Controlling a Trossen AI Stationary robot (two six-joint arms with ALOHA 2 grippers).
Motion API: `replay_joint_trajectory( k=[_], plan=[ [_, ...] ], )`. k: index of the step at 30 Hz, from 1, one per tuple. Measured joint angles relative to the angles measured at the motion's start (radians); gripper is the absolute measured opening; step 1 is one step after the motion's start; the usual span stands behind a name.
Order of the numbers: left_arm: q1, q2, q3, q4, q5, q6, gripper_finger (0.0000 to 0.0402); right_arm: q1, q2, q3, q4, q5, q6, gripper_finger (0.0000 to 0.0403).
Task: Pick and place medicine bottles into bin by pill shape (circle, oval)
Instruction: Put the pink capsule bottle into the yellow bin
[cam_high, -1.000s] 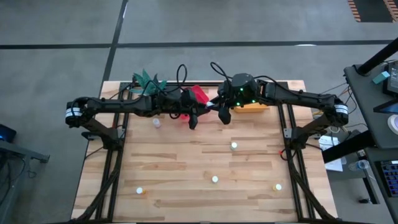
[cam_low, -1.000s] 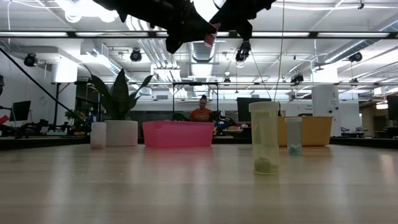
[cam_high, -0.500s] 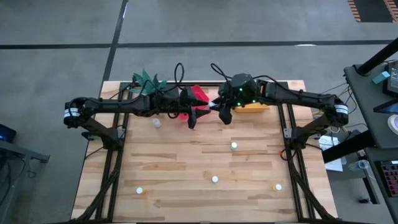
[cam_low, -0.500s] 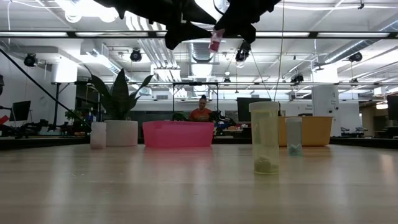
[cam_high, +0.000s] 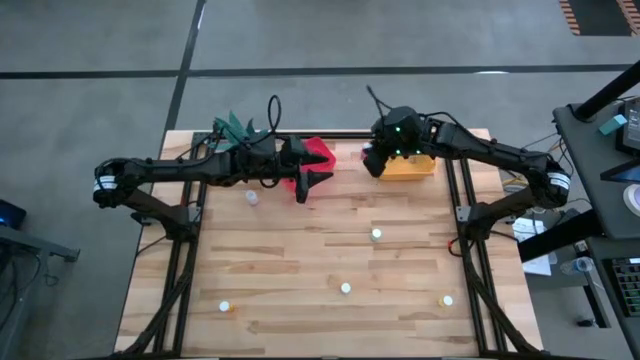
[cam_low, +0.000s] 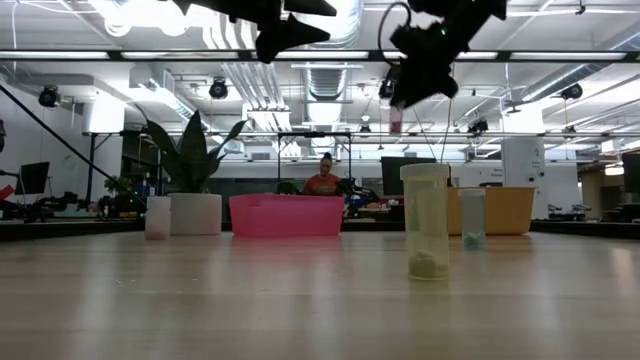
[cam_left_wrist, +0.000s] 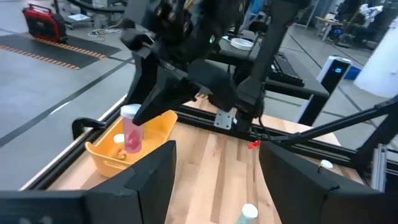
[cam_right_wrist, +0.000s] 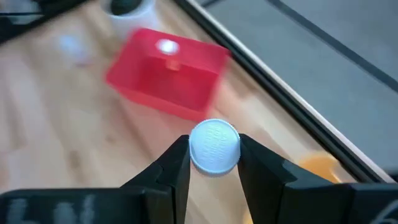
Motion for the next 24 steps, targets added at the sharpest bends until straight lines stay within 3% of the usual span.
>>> replay_joint_trajectory(
  k=[12,24],
  plan=[
    [0.000,-0.003,-0.005,-0.029,-0.044,0.000,0.0215,-0.135,-0.140,-0.301,0.016,0.201,0.191,0.0109],
    [0.005,-0.002,-0.006,-0.024,-0.052,0.001,0.0215,-0.234,-0.123,-0.421,0.113,0.234,0.235,0.0109]
  ],
)
